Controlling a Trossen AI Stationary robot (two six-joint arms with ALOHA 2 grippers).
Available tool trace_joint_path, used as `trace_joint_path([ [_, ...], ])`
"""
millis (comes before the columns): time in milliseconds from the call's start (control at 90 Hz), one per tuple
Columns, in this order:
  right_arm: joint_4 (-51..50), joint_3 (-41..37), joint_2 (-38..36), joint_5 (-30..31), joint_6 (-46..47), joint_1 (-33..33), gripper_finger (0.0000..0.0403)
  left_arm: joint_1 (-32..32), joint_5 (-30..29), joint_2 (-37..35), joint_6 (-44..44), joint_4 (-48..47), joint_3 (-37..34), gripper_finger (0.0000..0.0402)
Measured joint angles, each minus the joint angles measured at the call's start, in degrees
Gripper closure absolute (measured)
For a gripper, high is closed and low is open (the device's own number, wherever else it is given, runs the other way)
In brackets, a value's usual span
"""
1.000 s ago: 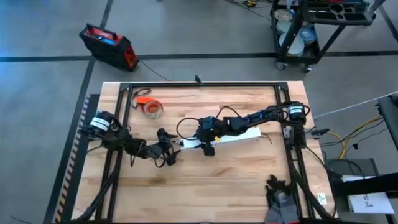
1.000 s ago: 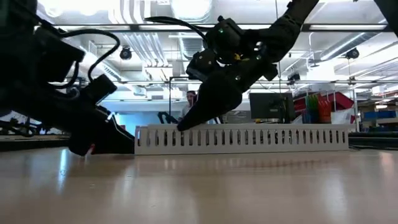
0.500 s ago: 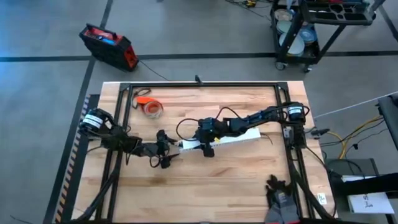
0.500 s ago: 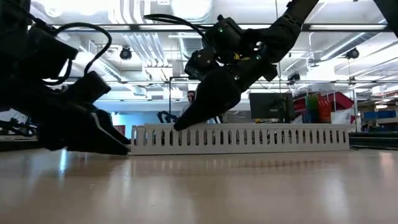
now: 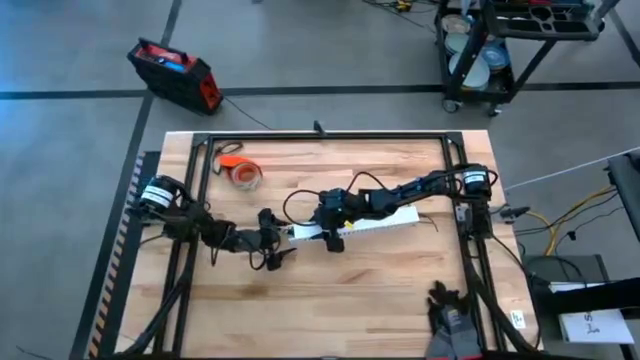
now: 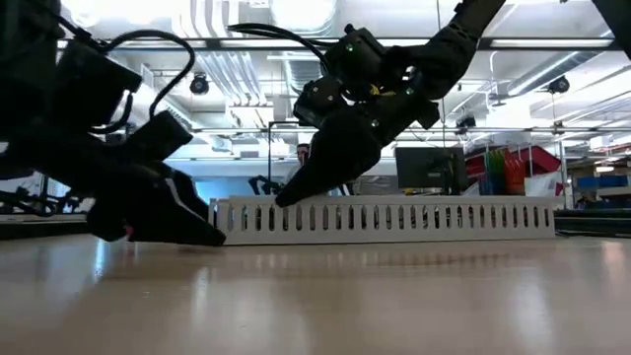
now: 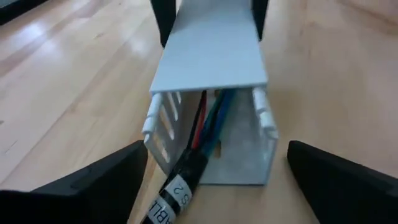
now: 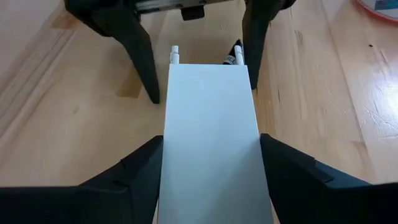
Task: Ziptie cables
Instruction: Close the white cable duct
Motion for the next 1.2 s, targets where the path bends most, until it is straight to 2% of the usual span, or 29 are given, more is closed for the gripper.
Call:
trace_joint_path([
  [333, 0.3, 0.0, 0.0, -0.5, -1.0, 0.1, 0.0184, 0.2, 0.2, 0.1, -1.4, -2.2, 0.5, 0.0148],
  [456, 0.4, 0.2, 0.0, -0.2, -1.3, 0.5, 0.0182, 0.2, -0.1, 0.0, -1.4, -2.8, 0.5, 0.0175],
  [567, 2.2, 0.2, 0.5, -0.2, -1.3, 0.7, 0.0186, 0.3, -0.4, 0.0, -1.2, -3.0, 0.5, 0.0178],
  [778, 3.9, 0.7, 1.9, -0.2, -0.7, 0.8, 0.018, 0.3, -0.6, 0.0, -1.9, -3.4, 0.4, 0.0155],
  [1200, 7.0, 0.6, 2.1, 0.0, 0.0, 1.1, 0.0181, 0.3, -0.6, 0.1, -1.6, -3.6, 0.4, 0.0165],
])
